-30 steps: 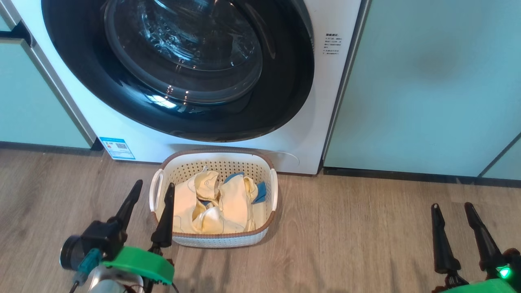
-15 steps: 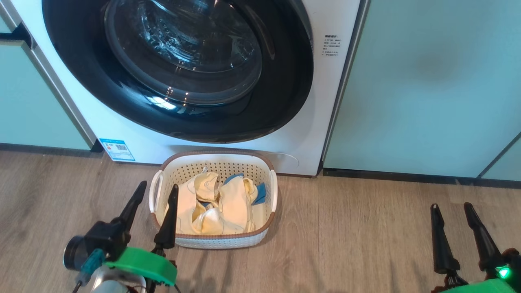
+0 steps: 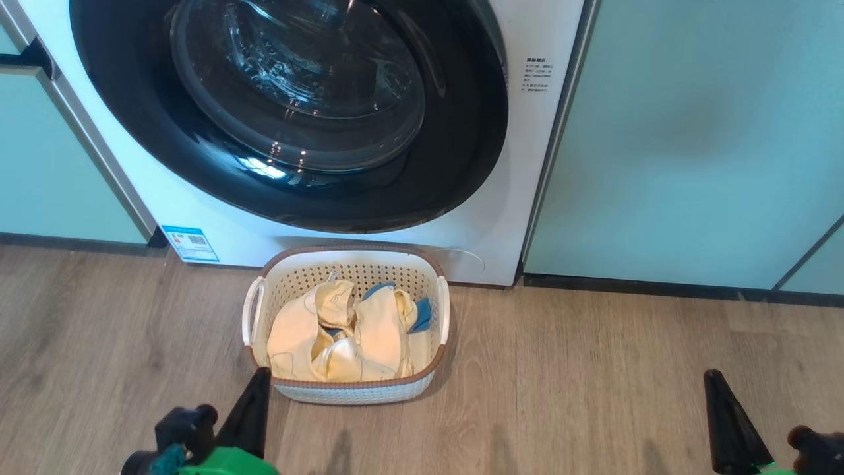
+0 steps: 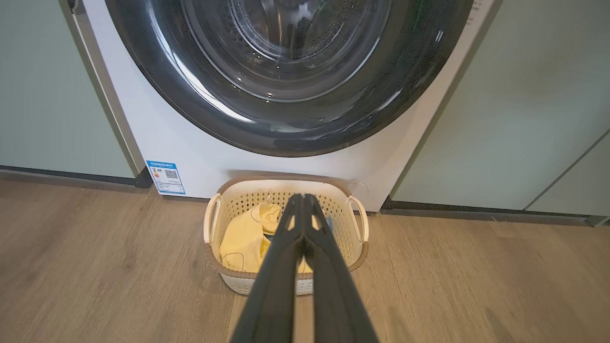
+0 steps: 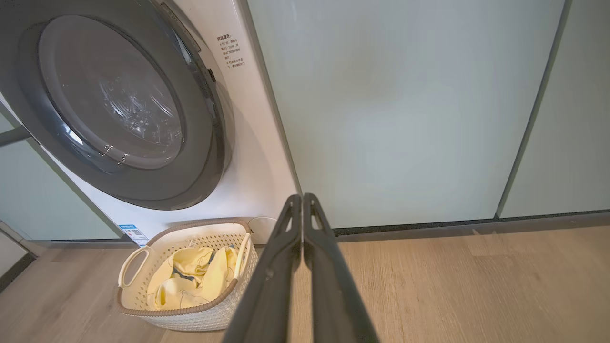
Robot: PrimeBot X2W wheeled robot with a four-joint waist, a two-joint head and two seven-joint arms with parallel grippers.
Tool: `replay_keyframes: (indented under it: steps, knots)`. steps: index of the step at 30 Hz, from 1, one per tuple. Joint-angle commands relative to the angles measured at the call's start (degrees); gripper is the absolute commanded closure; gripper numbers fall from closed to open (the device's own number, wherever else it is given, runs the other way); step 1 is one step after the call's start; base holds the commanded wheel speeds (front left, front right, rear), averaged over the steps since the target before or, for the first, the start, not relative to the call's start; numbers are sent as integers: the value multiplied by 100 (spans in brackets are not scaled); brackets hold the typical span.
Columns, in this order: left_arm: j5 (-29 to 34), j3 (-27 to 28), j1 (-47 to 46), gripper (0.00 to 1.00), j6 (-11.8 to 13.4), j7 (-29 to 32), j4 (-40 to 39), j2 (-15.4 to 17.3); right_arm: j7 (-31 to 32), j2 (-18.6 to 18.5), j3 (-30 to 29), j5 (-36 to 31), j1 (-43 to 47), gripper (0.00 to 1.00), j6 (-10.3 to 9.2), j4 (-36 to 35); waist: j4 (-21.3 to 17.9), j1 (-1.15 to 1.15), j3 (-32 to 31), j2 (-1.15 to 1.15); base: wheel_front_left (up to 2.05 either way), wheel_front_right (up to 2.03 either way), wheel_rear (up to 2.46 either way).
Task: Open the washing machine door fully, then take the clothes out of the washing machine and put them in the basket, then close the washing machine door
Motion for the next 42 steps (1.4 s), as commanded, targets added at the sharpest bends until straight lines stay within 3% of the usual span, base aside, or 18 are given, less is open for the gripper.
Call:
replay_keyframes:
  steps: [1, 42]
  knots:
    - [-135, 35, -221, 100, -8, 39, -177, 28, 15, -29, -4, 155, -84, 100, -1, -156, 2, 0, -2, 0, 0, 0, 0]
    - [-2772, 250, -567, 100, -76, 705, -42, -24, 560, -188, -75, 2862, -538, 100, -7, 97, 62, 0, -76, 0, 0, 0, 0]
